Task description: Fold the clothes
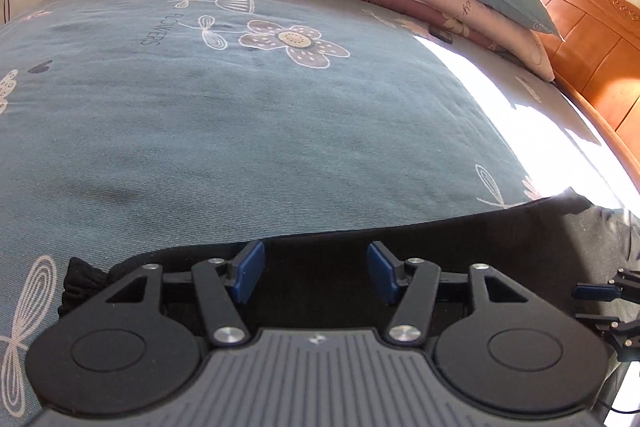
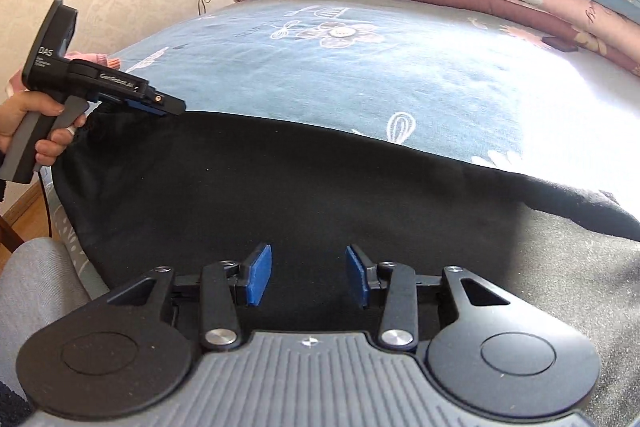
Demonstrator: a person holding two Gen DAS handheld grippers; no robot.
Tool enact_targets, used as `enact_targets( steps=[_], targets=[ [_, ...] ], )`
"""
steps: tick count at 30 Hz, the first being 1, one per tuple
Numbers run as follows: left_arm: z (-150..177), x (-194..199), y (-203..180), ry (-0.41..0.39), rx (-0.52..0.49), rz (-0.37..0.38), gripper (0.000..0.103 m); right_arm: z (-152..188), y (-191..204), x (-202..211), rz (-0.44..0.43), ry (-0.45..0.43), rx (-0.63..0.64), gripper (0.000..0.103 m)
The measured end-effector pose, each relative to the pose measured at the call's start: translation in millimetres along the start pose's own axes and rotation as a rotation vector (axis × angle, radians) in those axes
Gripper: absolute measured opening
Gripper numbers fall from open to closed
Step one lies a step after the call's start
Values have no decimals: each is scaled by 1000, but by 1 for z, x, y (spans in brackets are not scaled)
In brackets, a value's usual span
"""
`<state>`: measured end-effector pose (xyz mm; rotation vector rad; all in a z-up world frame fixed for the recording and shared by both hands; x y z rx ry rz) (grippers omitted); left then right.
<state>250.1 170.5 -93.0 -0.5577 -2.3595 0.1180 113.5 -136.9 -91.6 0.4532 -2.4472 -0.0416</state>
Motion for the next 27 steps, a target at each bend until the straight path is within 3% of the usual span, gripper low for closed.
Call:
enact_targets(
  steps=[2,6,9,12,17,20,24,27],
  targets=[
    [8,9,-25,25,-40,70,73,4,-7,4,16,-11,-23,58],
    [32,9,-57,94,-98,135,74,13,-16,10,39,-24,-60,58],
    [47,1,-56,153,-84,80,74,17,-22,14,38,-34,-102,61],
    [54,2,-45,148,-82,-7,75,23,-31,21,55,-41,-132,62],
    [53,6,-27,176,-84,-234,75,42,-62,45,119,-23,-227,69],
    [50,9,-26,177,-58,-245,75,50,-88,66,164,-64,-302,69],
    [54,5,-25,172,-62,-258,80,44,-137,80,326,-201,-407,78],
    [54,6,-23,165,-34,-252,81,52,-183,79,399,-261,-567,79]
  ],
)
Point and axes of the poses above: each gripper's, at about its wrist camera, not at the fingertips, and x roughly against the way its jaws point, y to its left, z to its underside, the point moved 2 cm from there along -x, roughly the way its jaws point, and after that the axes turned 7 degrees about -y, right-handed, at the moved point
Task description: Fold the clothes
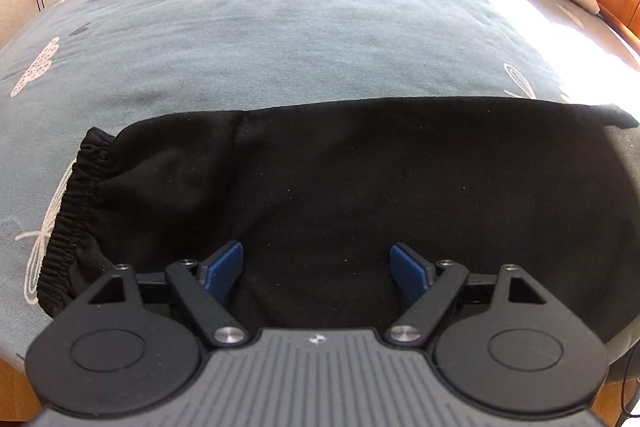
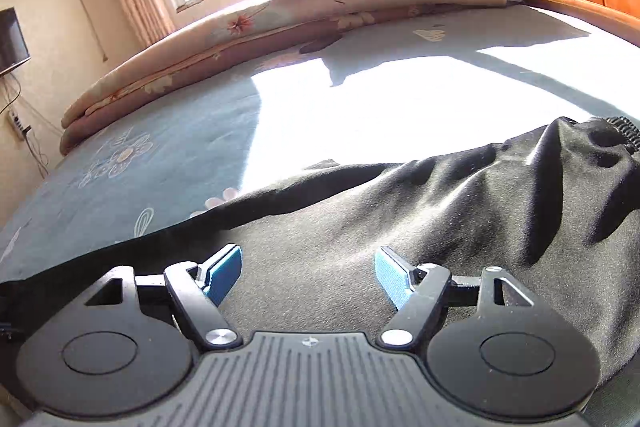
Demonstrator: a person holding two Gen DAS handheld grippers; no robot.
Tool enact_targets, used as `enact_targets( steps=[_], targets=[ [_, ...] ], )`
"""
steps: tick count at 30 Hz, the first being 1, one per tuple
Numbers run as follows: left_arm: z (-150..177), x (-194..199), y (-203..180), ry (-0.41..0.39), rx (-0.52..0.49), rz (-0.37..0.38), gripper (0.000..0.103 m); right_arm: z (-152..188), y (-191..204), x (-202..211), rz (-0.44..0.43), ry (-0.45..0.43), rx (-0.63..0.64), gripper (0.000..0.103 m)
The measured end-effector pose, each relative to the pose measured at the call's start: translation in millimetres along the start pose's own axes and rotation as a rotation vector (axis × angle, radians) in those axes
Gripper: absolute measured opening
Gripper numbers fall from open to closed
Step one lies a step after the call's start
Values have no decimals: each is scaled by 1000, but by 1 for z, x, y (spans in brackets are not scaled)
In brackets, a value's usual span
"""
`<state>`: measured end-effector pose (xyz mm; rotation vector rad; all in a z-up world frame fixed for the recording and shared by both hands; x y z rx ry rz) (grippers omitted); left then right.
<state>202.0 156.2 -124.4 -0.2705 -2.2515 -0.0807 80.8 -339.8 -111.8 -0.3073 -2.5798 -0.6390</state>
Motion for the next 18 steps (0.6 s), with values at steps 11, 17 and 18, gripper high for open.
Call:
enact_targets(
  steps=[11,17,18],
  targets=[
    [-3,-6,2,4,5,-8,85,1,-73,40,198,-8,-109,79],
    [-2,-5,7,2,29,-4,85,8,-55,39,179,44,-17,82],
    [-1,-4,8,4,33,-8,85,10,-57,40,213,49,-2,82]
  ],
)
Point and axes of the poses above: each gripper's, at about its wrist camera, not at the fingertips, and x roughly against the way its jaws point, y to its left, z to its underside, the point moved 2 cm from there along -x, roughly the way its jaws point, and after that the axes turned 7 degrees about -y, right-handed, at the moved point
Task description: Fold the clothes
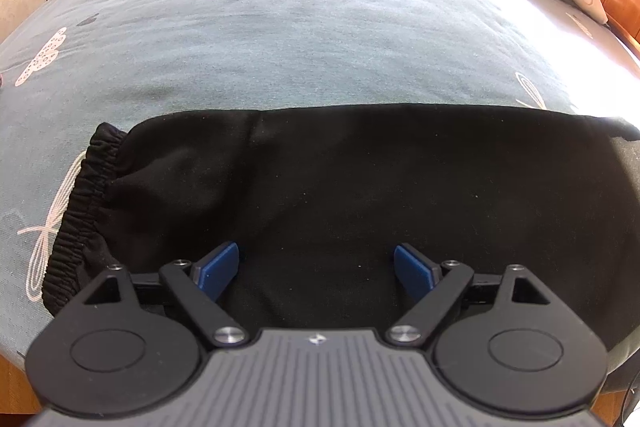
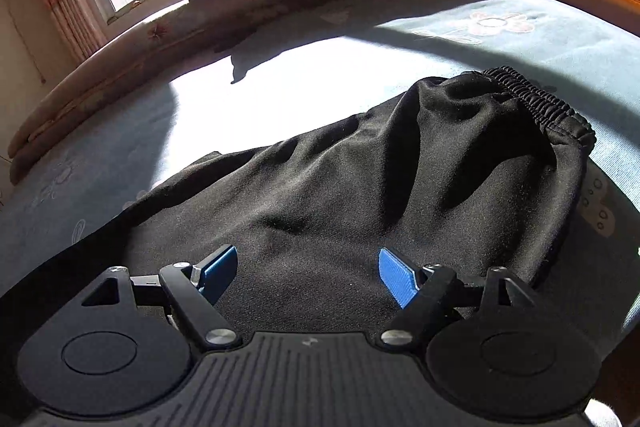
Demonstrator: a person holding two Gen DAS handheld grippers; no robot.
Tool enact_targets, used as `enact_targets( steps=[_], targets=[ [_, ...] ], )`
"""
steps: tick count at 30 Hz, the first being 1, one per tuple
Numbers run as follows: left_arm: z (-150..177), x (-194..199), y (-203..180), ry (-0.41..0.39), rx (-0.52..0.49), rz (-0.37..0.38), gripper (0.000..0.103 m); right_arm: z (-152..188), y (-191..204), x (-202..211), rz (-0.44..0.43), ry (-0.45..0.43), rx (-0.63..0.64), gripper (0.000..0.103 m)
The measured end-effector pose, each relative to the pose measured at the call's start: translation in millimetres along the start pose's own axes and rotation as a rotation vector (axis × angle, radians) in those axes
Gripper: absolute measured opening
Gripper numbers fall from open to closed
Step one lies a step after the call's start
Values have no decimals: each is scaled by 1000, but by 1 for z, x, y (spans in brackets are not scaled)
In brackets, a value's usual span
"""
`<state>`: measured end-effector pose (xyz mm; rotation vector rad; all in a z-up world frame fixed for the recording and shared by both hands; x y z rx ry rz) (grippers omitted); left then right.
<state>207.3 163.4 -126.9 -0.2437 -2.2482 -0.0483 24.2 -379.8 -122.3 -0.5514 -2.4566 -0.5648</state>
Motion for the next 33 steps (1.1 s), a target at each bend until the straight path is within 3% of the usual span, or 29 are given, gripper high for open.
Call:
enact_targets(
  steps=[3,4,6,9,12,16,18,20,22,26,29,33],
  targets=[
    [-3,2,1,26,18,-23,85,4,-4,12,104,-8,58,81],
    [-6,4,0,36,26,-31,84,4,3,17,100,-10,85,82],
    [-16,12,-10,23,25,-17,84,4,22,24,43,-21,146,83],
    [-41,32,-45,-28,-20,95,85,11,62,27,-106,-29,238,91],
    [-74,50,-93,-51,-60,255,85,26,112,22,-277,2,324,92],
    [-120,47,-171,-44,-42,550,86,59,161,15,-457,51,444,92],
    [-134,33,-207,-13,9,691,87,79,175,15,-503,56,524,92],
    [-143,8,-246,42,48,813,87,100,177,20,-524,-1,615,103],
    [-148,-23,-285,112,68,887,87,110,173,25,-551,-60,669,103],
    [-143,-80,-357,253,76,962,87,111,160,27,-612,-92,664,103],
    [-136,-116,-394,321,67,958,86,106,153,25,-635,-90,635,103],
    [-130,-151,-409,345,105,904,86,107,152,26,-636,-105,655,103]
  ],
)
Point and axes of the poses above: each gripper's, at about its wrist camera, not at the fingertips, and x roughly against the way its jaws point, y to its left, z to its underside, the point moved 2 cm from there along -x, roughly the way its jaws point, and after that the axes turned 7 degrees about -y, right-handed, at the moved point
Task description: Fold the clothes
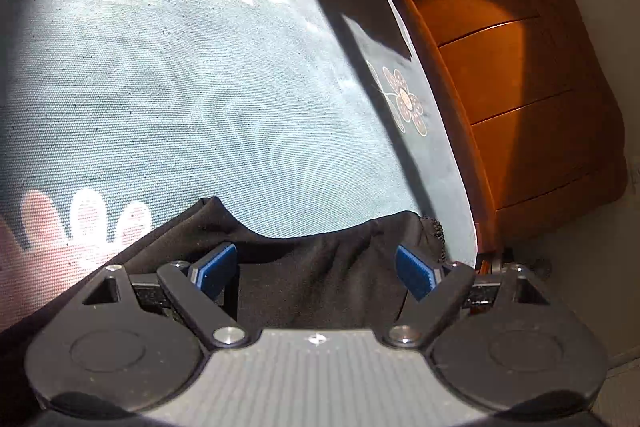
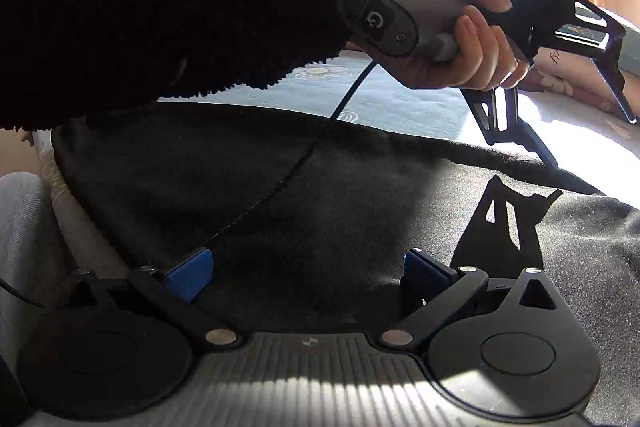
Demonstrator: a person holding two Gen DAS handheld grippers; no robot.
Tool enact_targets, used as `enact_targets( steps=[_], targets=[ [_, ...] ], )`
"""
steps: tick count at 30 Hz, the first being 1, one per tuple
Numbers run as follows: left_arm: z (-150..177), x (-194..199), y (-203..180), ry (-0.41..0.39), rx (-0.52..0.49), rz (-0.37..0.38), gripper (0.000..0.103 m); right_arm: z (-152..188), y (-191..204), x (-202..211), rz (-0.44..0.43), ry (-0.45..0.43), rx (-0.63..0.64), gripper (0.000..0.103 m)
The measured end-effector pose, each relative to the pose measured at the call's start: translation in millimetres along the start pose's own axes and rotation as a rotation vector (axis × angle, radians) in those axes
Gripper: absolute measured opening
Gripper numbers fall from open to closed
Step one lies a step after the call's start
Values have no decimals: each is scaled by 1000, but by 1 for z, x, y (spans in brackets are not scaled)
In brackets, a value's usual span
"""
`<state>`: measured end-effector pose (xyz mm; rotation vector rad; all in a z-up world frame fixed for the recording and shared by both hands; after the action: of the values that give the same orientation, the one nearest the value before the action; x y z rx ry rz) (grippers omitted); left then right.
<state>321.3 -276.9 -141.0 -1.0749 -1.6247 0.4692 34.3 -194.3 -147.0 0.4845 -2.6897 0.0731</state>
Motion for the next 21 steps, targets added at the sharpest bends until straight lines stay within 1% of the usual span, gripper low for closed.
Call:
enact_targets(
  steps=[2,3,6,7,9,10,11,13,14,15,17,19,21],
  targets=[
    [-2,-2,8,-26,40,23,85,0,1,0,2,1,9,103],
    [-3,1,8,-41,51,20,85,0,1,1,2,-1,6,103],
    [-3,17,-4,-126,-8,-41,85,-2,1,1,5,-5,-6,103],
    [-3,21,-8,-119,-9,-17,85,-2,1,2,7,-5,-6,103],
    [0,23,-13,-84,4,62,86,-3,2,2,11,-6,-3,103],
    [3,23,-15,-79,-4,65,86,-3,3,2,13,-6,2,103],
    [6,20,-15,-75,-18,41,86,-3,4,2,16,-6,6,103],
    [9,11,-12,-57,-35,-39,86,-3,6,3,19,-7,11,103],
    [8,9,-9,-43,-39,-73,84,-3,8,4,19,-7,11,103],
    [6,11,-8,-41,-41,-86,83,-3,8,5,19,-8,11,103],
    [4,26,-18,-62,-63,-118,83,-3,9,6,19,-9,11,103],
    [2,46,-34,-90,-126,-137,83,-3,12,7,24,-11,14,103],
    [3,75,-50,-111,-170,-157,84,-3,15,7,30,-13,15,103]
  ],
)
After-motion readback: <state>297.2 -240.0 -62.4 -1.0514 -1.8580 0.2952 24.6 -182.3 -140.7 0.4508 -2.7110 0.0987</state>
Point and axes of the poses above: each gripper's, at about its wrist camera, not at the fingertips, and x roughly against the way its jaws point, y to its left, z to its underside, the point moved 2 cm from there along -x, roughly the way its jaws point, and after that the axes turned 7 degrees about -y, right-handed, at the moved point
